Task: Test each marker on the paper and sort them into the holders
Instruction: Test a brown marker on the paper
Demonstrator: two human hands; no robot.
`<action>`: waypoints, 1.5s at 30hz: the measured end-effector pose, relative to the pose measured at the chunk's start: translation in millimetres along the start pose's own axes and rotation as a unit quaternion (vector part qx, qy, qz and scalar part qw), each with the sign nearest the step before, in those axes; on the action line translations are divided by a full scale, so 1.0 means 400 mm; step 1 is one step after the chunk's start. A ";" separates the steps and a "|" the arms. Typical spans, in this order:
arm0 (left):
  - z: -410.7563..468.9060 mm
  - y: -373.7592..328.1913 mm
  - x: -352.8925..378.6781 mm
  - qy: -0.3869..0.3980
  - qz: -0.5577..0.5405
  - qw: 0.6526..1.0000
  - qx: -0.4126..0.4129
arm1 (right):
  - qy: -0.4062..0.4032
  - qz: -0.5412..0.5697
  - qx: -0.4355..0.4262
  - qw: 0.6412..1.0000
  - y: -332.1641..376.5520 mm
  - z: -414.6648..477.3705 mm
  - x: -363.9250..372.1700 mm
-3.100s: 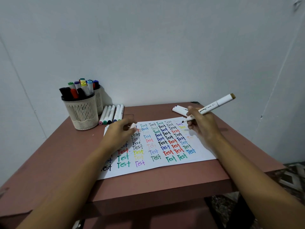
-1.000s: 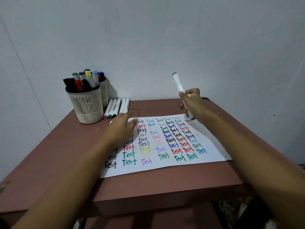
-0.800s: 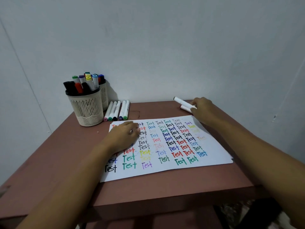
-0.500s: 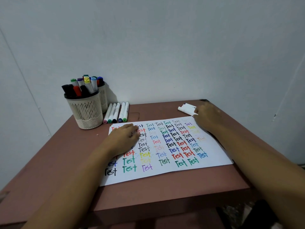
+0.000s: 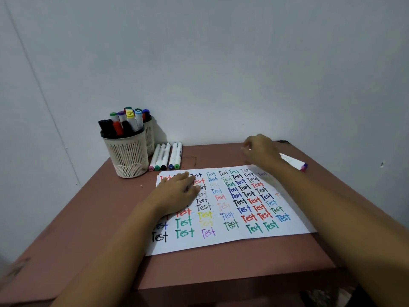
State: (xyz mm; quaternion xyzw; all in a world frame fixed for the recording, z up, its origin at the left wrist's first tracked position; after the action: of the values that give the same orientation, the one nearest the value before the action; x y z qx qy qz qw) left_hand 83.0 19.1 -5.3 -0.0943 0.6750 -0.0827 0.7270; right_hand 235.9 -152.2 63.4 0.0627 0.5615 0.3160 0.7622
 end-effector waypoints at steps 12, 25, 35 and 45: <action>-0.004 -0.012 -0.010 -0.018 0.021 1.000 0.012 | 0.282 0.208 -0.044 0.935 0.323 -0.038 0.251; 0.000 0.016 0.003 -0.010 0.019 1.000 0.000 | 0.208 0.038 -0.059 0.976 0.323 0.009 0.263; 0.003 0.015 -0.041 -0.068 -0.059 0.996 0.003 | 0.088 0.268 0.126 0.951 0.146 -0.007 0.105; -0.032 -0.019 -0.108 -0.264 -0.055 0.958 0.094 | 0.105 0.483 0.161 0.854 -0.013 -0.189 -0.010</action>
State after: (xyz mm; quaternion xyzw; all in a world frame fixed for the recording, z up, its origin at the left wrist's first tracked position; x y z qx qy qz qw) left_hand 67.2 22.2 37.5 -0.0806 0.4421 -0.1579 0.8793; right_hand 169.9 -178.3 37.1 0.4144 0.5799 0.5545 0.4295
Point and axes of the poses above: each hand's wrist, its own z-axis towards the middle knuckle, its own x-axis out of the palm, y = z × x, the point moved 7 cm from there along z, towards the middle knuckle, and after that the axes turned 8 degrees about x, right-handed, at the moved point
